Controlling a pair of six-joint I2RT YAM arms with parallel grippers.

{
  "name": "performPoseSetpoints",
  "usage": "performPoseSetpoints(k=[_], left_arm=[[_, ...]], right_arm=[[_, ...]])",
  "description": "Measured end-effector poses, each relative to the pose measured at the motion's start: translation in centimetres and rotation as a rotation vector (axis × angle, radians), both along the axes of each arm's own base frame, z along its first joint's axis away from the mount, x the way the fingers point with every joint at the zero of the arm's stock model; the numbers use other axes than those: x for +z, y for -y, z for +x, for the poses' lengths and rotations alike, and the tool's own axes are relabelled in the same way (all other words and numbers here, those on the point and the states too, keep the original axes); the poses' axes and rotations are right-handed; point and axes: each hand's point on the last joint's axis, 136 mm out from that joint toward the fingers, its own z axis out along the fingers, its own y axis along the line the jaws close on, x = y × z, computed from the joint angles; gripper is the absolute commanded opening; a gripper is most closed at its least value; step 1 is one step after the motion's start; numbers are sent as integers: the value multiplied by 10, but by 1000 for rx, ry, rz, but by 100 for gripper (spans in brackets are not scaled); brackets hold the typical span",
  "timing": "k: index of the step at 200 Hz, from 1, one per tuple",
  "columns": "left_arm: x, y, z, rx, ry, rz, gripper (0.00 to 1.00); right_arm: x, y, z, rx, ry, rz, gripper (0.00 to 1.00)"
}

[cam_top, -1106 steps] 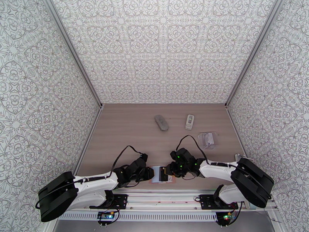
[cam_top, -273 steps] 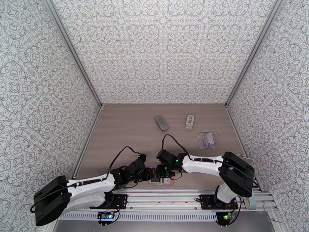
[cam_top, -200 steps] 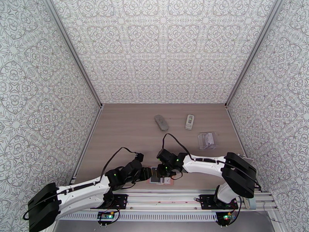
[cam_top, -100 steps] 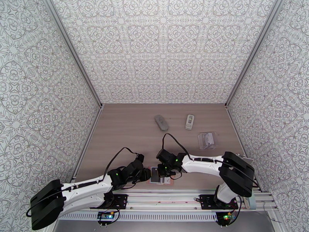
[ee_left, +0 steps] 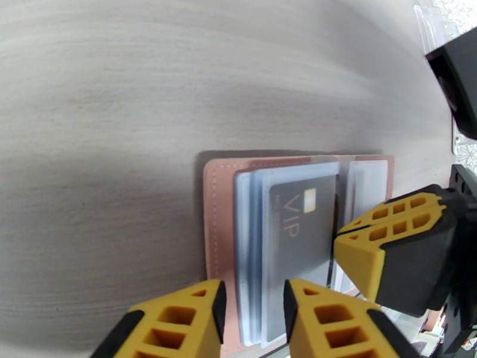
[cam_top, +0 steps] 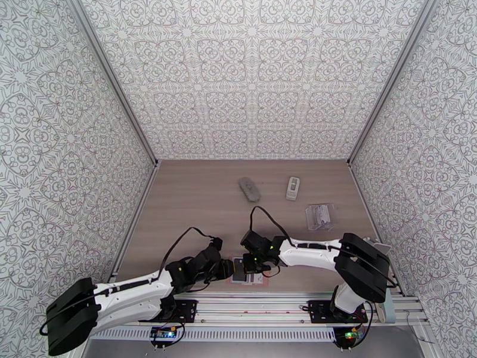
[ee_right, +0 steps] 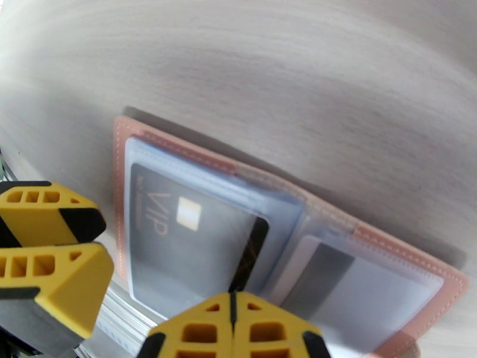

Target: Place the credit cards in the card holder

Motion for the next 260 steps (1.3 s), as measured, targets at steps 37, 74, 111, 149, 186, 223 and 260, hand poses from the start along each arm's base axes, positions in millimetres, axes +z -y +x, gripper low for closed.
performPoseSetpoints(k=[37,74,111,149,186,223,260], left_arm=[[3,1,1,-1,7,-11,41],[2,1,0,-6,5,-7,41],[0,5,-1,-24,2,-11,41],[-1,10,-1,-35,-1,-20,41],[-3,12,-1,-40,-7,-12,41],[-2,18,-1,-51,-1,-20,41],[2,21,-1,-59,7,-31,41]], right_arm=[[-1,0,0,0,-1,-3,0],[-1,0,0,0,-1,-3,0],[-2,0,0,0,-2,-4,0],[-2,0,0,0,-2,-4,0],[-3,0,0,0,-4,-7,0],[-3,0,0,0,-4,-7,0],[-3,0,0,0,-4,-7,0]])
